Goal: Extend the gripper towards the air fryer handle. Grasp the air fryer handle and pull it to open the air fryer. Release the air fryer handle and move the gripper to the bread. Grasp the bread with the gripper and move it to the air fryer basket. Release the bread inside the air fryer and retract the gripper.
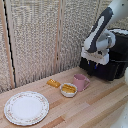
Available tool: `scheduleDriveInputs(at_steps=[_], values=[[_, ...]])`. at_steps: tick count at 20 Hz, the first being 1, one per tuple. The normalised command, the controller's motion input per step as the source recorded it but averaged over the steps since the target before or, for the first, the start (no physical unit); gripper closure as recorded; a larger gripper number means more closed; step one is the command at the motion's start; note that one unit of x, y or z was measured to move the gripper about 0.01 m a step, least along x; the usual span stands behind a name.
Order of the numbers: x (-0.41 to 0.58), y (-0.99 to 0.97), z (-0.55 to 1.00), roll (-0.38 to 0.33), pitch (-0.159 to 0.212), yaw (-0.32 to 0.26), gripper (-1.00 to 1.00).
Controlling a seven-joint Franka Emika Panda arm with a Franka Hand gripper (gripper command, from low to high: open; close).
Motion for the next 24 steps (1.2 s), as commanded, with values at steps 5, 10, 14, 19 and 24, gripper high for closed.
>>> scheduleDriveInputs(at_steps=[5, 10, 14, 19, 24], values=[[0.268, 0.76, -0.09, -0.002, 0.0, -0.126, 1.0], [0.212, 0.64, -0.01, -0.015, 0.0, -0.172, 1.0], [0.147, 0.73, 0.0, -0.024, 0.0, -0.156, 1.0], [0.076, 0.82, 0.0, -0.055, 0.0, -0.12, 1.0], [0.071, 0.82, 0.0, -0.063, 0.001, -0.112, 1.0]])
